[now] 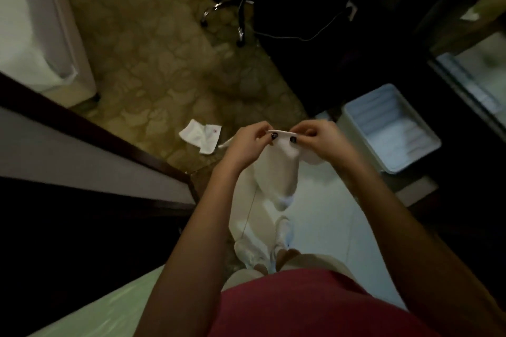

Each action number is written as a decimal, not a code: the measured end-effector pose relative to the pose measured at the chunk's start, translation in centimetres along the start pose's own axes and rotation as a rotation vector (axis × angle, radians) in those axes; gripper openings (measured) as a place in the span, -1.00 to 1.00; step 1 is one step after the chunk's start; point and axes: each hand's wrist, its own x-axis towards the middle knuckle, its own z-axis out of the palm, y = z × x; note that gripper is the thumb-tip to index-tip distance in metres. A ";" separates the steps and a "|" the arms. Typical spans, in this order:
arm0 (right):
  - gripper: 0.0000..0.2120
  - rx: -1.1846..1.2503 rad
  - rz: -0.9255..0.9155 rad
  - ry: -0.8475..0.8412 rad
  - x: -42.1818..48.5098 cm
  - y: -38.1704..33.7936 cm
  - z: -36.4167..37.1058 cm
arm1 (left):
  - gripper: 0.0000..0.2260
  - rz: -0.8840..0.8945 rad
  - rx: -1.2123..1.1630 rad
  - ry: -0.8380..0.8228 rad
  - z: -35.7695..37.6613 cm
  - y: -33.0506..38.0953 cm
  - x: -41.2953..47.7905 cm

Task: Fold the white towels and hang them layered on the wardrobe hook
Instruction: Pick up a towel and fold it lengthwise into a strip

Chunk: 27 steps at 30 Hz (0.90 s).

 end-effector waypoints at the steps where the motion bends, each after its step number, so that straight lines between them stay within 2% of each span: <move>1: -0.91 0.049 0.029 0.015 -0.9 0.5 -1.5 | -0.88 0.059 0.029 0.006 0.1 1.2 0.7; 4: -0.93 0.091 0.075 0.063 -3.5 2.3 -5.2 | -0.93 0.205 0.068 -0.005 0.6 4.3 2.8; 6: -0.92 0.102 0.125 0.159 -5.0 3.4 -7.0 | -0.92 0.276 0.061 -0.049 1.0 6.0 4.0; 10: -0.80 0.248 0.191 0.491 -8.1 4.5 -9.1 | -0.85 0.382 0.050 -0.235 1.8 10.1 6.0; 14: -0.87 0.410 0.259 0.785 -10.9 4.8 -10.1 | -0.82 0.451 0.063 -0.436 3.0 14.5 7.7; 17: -0.90 0.509 0.317 0.906 -13.9 4.9 -9.8 | -0.83 0.517 0.076 -0.540 4.1 17.3 7.6; 21: -0.86 0.625 0.344 1.084 -18.7 4.9 -7.8 | -0.78 0.530 -0.060 -0.690 5.9 20.3 5.9; 25: -0.77 0.810 0.272 1.279 -23.5 4.5 -4.7 | -0.87 0.559 -0.264 -0.856 8.5 22.8 1.9; 27: -0.83 0.913 0.213 1.338 -26.3 4.1 -3.3 | -0.85 0.607 -0.298 -0.968 9.6 23.9 -0.6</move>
